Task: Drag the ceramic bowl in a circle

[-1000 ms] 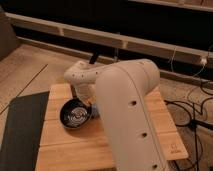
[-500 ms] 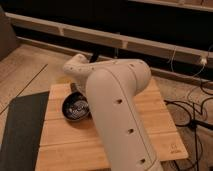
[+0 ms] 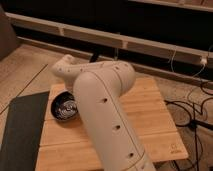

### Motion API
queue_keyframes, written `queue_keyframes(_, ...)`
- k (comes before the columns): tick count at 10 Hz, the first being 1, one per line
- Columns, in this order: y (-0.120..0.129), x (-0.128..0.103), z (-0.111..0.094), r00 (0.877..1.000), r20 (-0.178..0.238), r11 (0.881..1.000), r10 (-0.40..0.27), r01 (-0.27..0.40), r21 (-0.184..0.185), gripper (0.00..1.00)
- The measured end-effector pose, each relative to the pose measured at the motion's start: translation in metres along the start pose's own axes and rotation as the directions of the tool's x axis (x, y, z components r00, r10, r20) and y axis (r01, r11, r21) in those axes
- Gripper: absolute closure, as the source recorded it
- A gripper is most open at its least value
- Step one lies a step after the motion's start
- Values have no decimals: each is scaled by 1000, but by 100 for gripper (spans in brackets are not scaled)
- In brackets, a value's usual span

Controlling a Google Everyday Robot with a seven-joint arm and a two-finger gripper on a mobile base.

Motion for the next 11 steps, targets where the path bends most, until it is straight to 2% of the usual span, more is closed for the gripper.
queue_keyframes(3,16,41,13,998,-59,999,28,-30,-30,100)
queue_keyframes(5,11,68,18,992,-102,996,75,-79,-30,100)
queue_keyframes(6,2,80,18,986,-123,993,115,-118,-18,100)
queue_keyframes(8,-19,87,13,977,-136,987,162,-161,19,100)
queue_keyframes(11,-47,73,0,974,-126,981,189,-180,75,100)
